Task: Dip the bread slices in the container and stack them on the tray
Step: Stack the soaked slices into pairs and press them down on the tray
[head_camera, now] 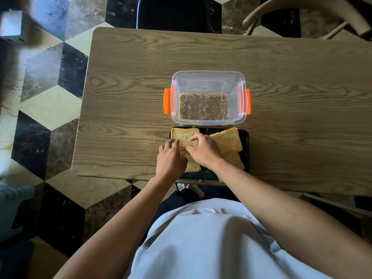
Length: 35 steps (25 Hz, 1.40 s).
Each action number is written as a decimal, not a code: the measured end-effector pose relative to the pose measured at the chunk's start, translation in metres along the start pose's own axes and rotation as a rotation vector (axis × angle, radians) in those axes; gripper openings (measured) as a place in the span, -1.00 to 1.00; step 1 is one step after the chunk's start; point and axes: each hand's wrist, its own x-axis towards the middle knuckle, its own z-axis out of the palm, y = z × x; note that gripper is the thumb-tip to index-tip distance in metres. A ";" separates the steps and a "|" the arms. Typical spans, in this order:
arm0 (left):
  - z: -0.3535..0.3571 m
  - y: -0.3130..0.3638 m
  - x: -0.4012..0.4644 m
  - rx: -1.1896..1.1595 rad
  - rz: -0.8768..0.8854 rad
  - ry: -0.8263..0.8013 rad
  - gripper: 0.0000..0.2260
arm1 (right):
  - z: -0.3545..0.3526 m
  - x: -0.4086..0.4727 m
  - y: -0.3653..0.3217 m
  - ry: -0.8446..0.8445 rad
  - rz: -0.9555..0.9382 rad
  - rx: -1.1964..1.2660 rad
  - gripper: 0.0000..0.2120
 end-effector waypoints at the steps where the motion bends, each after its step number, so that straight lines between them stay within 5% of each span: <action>1: 0.000 -0.001 0.000 -0.019 0.001 0.008 -0.38 | 0.000 -0.003 0.002 0.005 -0.017 0.016 -0.64; 6: 0.004 -0.014 -0.009 -0.227 -0.112 0.114 -0.49 | 0.003 -0.029 0.019 0.088 -0.103 0.067 -0.69; 11: 0.011 -0.019 -0.020 -0.357 -0.245 0.141 -0.70 | 0.018 -0.040 0.029 0.028 0.058 0.020 -0.48; 16: 0.013 -0.017 -0.022 -0.364 -0.230 0.125 -0.65 | 0.019 -0.043 0.031 -0.056 0.115 0.072 -0.47; 24: 0.017 -0.014 -0.029 -0.196 -0.093 0.050 -0.61 | 0.017 -0.048 0.036 -0.108 0.163 0.057 -0.54; 30: 0.024 -0.015 -0.036 0.355 0.277 0.028 -0.48 | 0.024 -0.046 0.031 -0.032 0.051 -0.087 -0.50; 35: 0.029 -0.018 -0.036 0.322 0.224 -0.030 -0.43 | 0.028 -0.047 0.028 -0.059 0.024 -0.093 -0.48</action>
